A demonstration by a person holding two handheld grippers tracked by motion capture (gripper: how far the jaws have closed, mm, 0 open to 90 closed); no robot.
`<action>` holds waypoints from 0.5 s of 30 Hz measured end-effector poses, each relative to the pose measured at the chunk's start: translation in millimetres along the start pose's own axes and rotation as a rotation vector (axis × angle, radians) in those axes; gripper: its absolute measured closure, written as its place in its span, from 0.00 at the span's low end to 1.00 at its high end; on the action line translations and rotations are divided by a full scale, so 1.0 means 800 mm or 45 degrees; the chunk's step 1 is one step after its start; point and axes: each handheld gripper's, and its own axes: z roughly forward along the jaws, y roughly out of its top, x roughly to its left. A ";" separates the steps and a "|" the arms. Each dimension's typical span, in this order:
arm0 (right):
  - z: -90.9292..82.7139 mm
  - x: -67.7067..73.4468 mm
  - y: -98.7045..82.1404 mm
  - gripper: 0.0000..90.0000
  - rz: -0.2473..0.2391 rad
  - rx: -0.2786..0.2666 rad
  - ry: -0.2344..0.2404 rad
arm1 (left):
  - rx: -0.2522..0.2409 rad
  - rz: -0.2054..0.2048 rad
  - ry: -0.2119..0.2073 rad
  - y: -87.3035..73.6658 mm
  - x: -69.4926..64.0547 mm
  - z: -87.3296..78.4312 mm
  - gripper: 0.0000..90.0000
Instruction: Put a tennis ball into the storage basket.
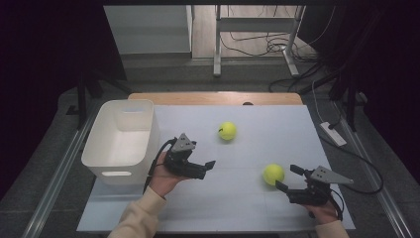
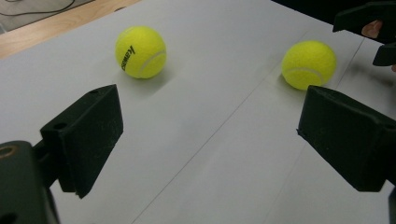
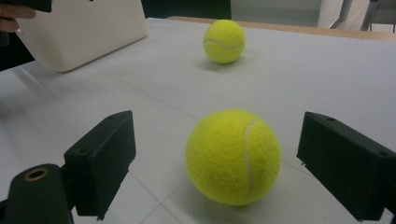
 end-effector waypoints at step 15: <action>0.002 0.002 0.000 0.13 -0.009 0.007 0.004 | 0.007 -0.010 -0.008 0.011 0.007 0.012 0.08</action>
